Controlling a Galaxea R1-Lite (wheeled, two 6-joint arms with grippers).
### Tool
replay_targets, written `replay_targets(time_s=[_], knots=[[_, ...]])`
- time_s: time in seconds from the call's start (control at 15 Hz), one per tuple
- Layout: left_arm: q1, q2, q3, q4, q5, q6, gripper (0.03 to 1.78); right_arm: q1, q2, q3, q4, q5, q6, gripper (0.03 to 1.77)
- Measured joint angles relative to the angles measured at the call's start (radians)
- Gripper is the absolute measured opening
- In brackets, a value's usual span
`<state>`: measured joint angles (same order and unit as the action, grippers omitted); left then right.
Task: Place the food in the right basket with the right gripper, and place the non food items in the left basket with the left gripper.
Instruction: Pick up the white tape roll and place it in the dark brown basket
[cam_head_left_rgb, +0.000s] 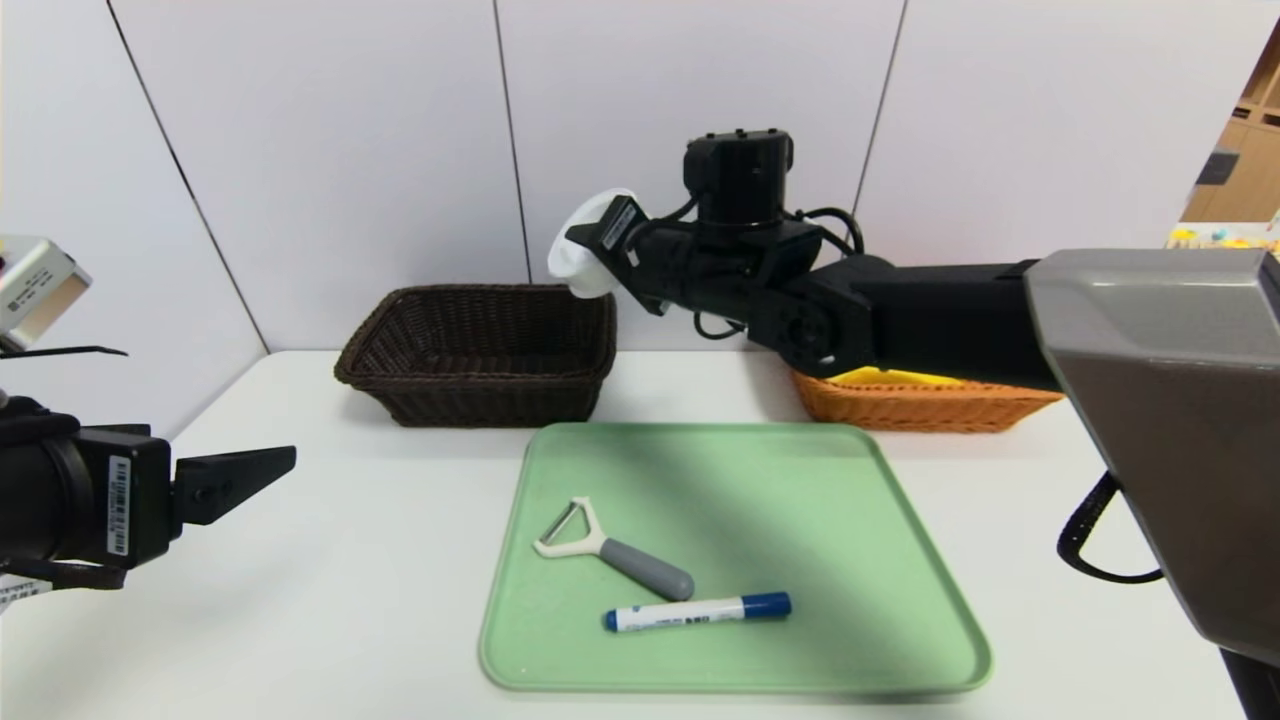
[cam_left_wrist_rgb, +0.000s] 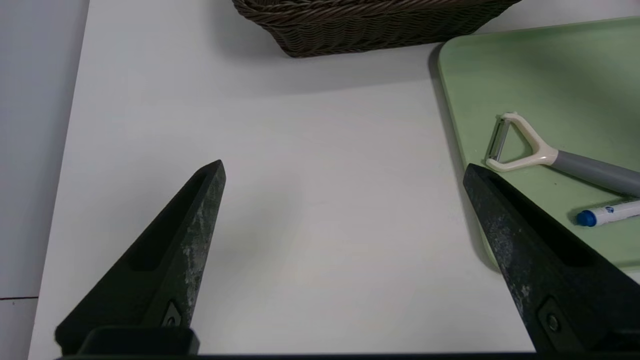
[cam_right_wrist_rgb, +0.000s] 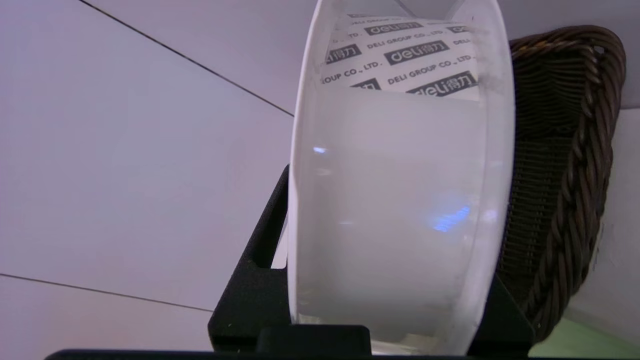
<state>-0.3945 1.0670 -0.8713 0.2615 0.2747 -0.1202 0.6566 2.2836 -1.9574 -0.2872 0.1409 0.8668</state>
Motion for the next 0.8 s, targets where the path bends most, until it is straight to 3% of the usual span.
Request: replay_targets(time_s=[0.4, 0.8], knots=[[-0.003, -0.007, 0.030, 0.000, 0.012, 0.000, 1.69, 0.001, 0.089, -0.001, -0.082, 0.033, 0.015, 0.60], [-0.003, -0.023, 0.044, 0.000, 0.018, 0.001, 1.69, 0.003, 0.145, -0.001, -0.088, 0.056, 0.015, 0.60]])
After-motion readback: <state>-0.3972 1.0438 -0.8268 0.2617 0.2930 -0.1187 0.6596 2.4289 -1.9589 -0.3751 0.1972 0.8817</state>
